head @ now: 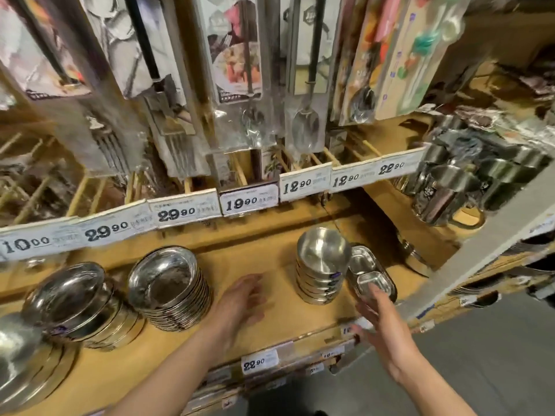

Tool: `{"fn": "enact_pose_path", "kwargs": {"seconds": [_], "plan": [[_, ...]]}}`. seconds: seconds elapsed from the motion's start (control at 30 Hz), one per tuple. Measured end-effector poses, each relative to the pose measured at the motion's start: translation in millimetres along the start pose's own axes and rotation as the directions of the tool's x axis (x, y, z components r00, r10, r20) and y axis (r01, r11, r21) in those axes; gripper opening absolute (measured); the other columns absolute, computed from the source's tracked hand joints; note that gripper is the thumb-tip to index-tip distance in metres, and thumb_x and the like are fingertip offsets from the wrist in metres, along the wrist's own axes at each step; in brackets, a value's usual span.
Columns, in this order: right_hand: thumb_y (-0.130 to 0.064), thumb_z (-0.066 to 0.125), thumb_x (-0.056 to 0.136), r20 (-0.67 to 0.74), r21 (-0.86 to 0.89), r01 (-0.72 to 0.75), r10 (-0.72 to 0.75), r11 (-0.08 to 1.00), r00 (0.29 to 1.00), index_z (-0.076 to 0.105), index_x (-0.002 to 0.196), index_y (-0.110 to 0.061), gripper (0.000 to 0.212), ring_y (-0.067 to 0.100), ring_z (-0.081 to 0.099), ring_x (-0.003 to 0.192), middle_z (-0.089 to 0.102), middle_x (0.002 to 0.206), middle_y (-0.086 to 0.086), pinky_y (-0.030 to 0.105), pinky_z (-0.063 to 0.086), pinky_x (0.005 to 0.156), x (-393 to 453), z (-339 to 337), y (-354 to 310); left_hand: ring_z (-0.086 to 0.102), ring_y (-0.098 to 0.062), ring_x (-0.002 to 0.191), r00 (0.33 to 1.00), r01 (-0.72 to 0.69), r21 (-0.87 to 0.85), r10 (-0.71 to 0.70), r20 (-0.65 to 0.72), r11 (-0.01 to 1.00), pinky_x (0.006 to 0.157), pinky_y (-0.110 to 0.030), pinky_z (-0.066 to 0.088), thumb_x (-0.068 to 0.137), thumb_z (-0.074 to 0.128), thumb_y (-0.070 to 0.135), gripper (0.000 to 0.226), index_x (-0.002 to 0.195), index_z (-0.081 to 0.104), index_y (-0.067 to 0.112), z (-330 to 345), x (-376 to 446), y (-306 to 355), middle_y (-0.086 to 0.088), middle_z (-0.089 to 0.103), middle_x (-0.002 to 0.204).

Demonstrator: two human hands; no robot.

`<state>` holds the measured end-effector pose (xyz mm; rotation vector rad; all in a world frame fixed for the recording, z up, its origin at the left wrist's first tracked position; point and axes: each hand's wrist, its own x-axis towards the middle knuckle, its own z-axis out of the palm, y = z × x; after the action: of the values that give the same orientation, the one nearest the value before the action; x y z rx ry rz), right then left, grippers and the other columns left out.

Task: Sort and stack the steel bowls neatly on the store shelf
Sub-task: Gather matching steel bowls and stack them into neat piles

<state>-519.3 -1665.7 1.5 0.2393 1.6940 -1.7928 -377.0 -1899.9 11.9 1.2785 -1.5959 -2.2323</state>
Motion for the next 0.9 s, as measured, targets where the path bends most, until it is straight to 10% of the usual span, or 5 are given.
{"fn": "enact_pose_path", "kwargs": {"seconds": [0.17,0.4,0.9], "plan": [[-0.053,0.044,0.102,0.132,-0.099,-0.018,0.031,0.995,0.991,0.057,0.122,-0.045,0.026,0.001,0.055,0.102,0.058,0.113,-0.02,0.036,0.051,0.084,37,4,-23,0.062,-0.023,0.119,0.998,0.06,-0.081,-0.059,0.026,0.995,0.083,-0.039,0.054,0.104,0.039,0.054,0.037,0.126,0.062,0.034,44,18,-5,0.005,0.064,0.127],[-0.061,0.033,0.102,0.273,-0.199,-0.047,0.101,0.979,0.957,0.036,0.154,-0.034,0.059,0.022,0.039,0.141,0.042,0.157,-0.001,0.052,0.031,0.116,82,14,-39,0.047,-0.016,0.134,0.997,0.071,-0.192,-0.068,0.023,0.979,0.112,-0.057,0.035,0.1,0.029,0.068,0.041,0.121,0.058,0.048,101,59,-14,0.02,0.058,0.128],[-0.071,0.037,0.095,0.438,-0.227,-0.012,0.113,0.974,0.892,0.047,0.142,-0.046,0.054,0.023,0.042,0.141,0.05,0.15,-0.003,0.064,0.037,0.112,103,19,-26,0.063,-0.012,0.115,0.998,0.026,-0.26,-0.041,-0.05,0.965,0.072,-0.03,0.059,0.074,0.047,0.087,0.06,0.113,0.07,0.047,117,60,-30,0.016,0.076,0.11]]}}
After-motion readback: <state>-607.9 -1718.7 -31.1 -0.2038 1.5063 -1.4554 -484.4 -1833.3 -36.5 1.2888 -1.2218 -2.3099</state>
